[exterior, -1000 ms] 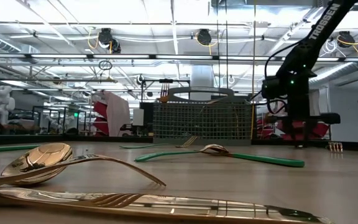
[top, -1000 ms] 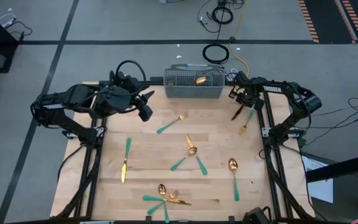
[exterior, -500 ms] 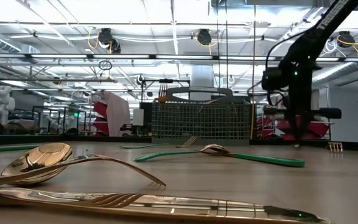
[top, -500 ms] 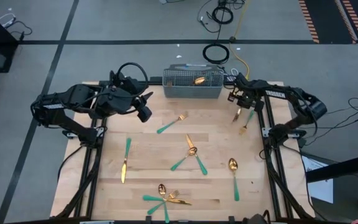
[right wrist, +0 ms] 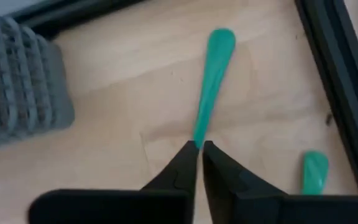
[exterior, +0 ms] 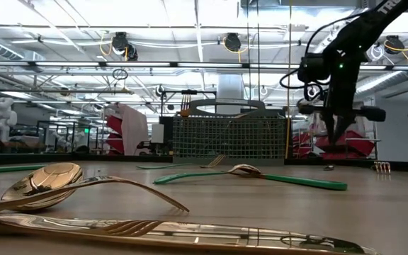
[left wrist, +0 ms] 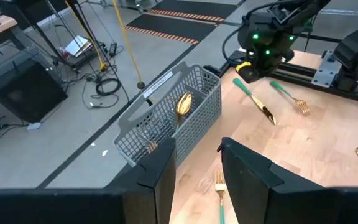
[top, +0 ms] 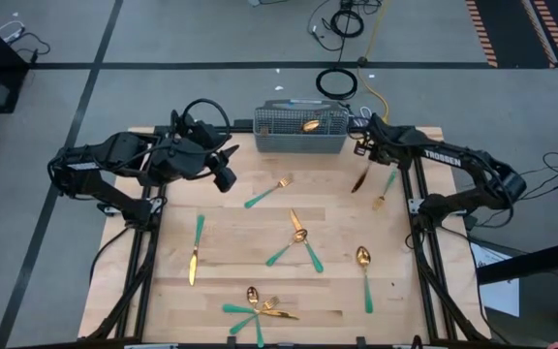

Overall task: Sort silverware
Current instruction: Put the green table knife into the gray silverware basket

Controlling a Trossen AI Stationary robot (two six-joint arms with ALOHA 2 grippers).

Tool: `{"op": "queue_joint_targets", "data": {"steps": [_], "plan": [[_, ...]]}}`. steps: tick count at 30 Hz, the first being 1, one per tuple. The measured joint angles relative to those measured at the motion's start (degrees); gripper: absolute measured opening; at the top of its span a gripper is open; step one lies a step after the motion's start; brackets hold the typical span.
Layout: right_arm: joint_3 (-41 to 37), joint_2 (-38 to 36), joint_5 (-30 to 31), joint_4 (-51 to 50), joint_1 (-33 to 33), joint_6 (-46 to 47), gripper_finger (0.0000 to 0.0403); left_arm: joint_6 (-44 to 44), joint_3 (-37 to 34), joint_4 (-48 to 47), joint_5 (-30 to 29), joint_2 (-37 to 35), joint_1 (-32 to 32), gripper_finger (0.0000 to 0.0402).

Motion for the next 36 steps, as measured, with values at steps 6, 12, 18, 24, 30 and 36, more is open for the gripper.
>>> {"op": "queue_joint_targets", "data": {"steps": [6,12,18,24,30,36], "plan": [[0.04,3.47,-5.57,2.64,-3.33,-2.15,0.013,-0.89,0.0,-0.04,0.11,0.0,0.02,0.0134],[0.07,7.48,-6.26,2.28,-5.39,-1.2,0.0233,-0.89,0.0,-1.4,0.24,0.0,0.02,0.0134],[0.07,12.57,-10.32,5.55,-5.75,0.37,0.025,-0.84,0.0,-2.01,0.28,0.0,0.02,0.0134],[0.68,17.39,-12.86,5.62,-5.84,7.11,0.0227,-0.38,0.0,-2.61,-0.4,0.0,0.28,0.0134],[0.9,18.56,-12.26,3.08,-5.9,7.55,0.0131,-0.76,-0.02,-5.19,-0.61,0.0,0.87,0.0134],[1.29,18.53,-13.13,2.01,-6.91,2.18,0.0013,-0.78,-0.02,-6.4,-0.7,0.02,0.85,0.0134]]}}
